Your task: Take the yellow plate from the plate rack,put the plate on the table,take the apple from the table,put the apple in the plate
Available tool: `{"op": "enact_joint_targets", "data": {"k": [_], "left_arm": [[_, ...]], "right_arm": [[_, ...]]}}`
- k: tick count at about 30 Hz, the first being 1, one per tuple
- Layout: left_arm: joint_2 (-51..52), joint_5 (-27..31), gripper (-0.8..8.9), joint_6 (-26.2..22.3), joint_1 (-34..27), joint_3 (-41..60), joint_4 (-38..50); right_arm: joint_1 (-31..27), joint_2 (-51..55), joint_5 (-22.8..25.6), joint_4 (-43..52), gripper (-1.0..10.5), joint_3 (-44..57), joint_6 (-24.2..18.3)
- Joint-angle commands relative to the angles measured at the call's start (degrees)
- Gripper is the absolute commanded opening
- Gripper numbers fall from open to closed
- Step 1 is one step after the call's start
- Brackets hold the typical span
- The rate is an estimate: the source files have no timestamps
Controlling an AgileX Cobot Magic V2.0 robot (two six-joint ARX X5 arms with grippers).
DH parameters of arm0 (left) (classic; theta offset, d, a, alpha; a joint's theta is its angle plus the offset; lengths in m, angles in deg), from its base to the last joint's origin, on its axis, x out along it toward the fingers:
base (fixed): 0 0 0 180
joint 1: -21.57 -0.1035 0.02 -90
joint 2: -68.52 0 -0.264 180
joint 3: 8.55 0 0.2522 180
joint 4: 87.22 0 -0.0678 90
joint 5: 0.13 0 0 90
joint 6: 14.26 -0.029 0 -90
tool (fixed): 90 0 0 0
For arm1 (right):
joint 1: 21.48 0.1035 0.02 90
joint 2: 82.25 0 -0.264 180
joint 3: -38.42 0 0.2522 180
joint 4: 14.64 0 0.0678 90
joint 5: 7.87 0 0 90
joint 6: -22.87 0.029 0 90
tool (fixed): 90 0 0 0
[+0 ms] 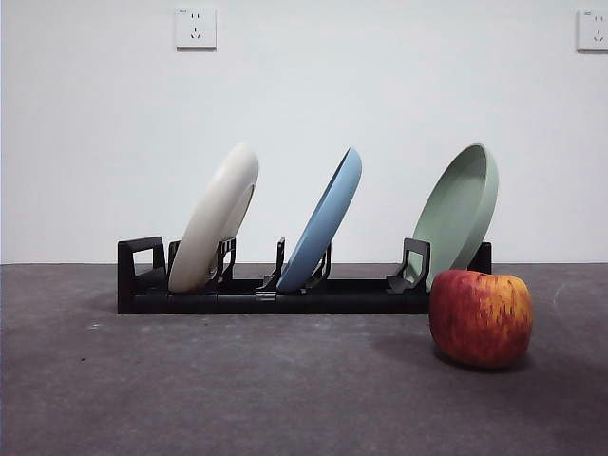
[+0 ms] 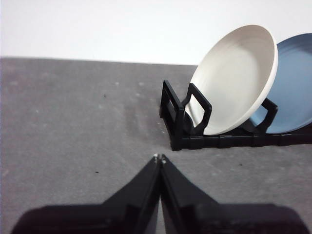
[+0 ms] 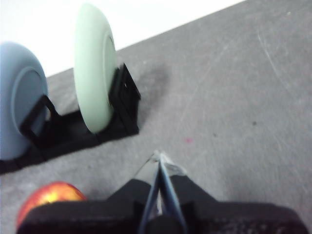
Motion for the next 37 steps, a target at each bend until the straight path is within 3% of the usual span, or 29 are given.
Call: {"op": "enact_joint_targets", "data": {"k": [1, 6, 13, 17, 21, 26, 28, 29, 32, 37], "left_arm": [[-2.1, -0.3, -0.07, 2.2, -0.2, -3.3, -0.1], [-10.4, -0.3, -0.07, 2.5, -0.2, -11.1, 0.3], [-25.5, -0.6, -0.07, 1.6, -0.2, -23.4, 0.9], [-35.1, -5.9, -0.07, 1.4, -0.2, -30.6, 0.5], [-44.9, -14.9, -0.06, 1.4, -0.2, -37.7, -0.6], [-57.0, -25.5, -0.01, 1.5, 0.0, -47.4, -4.4], [-61.0, -26.9, 0.01, 1.5, 0.6, -51.0, -6.8], [-63.2, -27.0, 0.15, 1.5, 1.0, -53.2, -8.4], [-72.1, -27.0, 2.30, 1.4, 3.2, -61.6, -13.2], [-83.8, -26.6, 2.29, 1.4, 8.1, -72.7, -16.0]], "right_arm": [[0.0, -2.9, -0.1, 0.2, -0.1, -3.9, 1.4], [0.0, -11.3, -1.0, -1.0, -0.1, -11.8, 1.4], [0.0, -24.7, -8.5, -2.8, -0.1, -23.3, -2.2], [0.0, -32.4, -12.8, -6.1, -0.1, -29.6, -4.5], [0.0, -39.3, -19.5, -10.4, 0.0, -35.3, -8.4], [0.0, -45.2, -26.4, -12.5, 0.0, -39.5, -9.5], [0.0, -46.5, -27.4, -12.6, 0.2, -40.3, -9.7], [0.0, -47.0, -27.3, -12.6, 0.6, -40.5, -9.7], [0.0, -48.0, -27.1, -12.6, 2.6, -40.7, -9.7], [0.0, -48.2, -26.9, -12.6, 2.6, -40.7, -9.7]]}}
